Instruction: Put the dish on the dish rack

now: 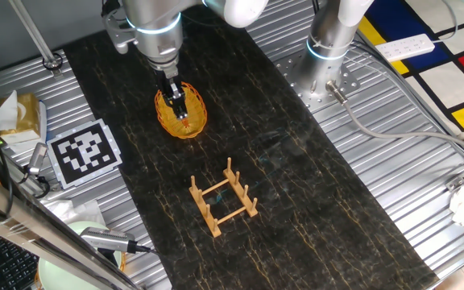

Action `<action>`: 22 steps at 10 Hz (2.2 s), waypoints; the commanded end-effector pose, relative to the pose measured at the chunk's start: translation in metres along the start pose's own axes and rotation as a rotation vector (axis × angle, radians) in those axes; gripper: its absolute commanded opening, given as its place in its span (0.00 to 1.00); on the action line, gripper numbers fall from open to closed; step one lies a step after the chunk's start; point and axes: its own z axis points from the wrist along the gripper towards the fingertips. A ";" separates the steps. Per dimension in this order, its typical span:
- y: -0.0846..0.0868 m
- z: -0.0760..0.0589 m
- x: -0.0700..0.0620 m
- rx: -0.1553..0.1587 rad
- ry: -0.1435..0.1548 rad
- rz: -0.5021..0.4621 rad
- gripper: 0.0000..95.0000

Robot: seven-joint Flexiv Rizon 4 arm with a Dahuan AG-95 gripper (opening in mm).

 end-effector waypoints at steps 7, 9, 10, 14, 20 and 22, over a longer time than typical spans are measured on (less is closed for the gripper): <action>-0.001 0.000 0.001 0.097 0.051 -0.040 0.00; -0.001 0.001 0.003 0.095 0.049 -0.043 0.00; -0.001 0.002 0.003 0.095 0.049 -0.045 0.00; -0.002 0.011 0.004 0.095 0.041 -0.048 0.00; 0.028 0.044 0.020 0.123 0.016 -0.016 0.00; 0.037 0.059 0.034 0.129 -0.008 -0.031 0.00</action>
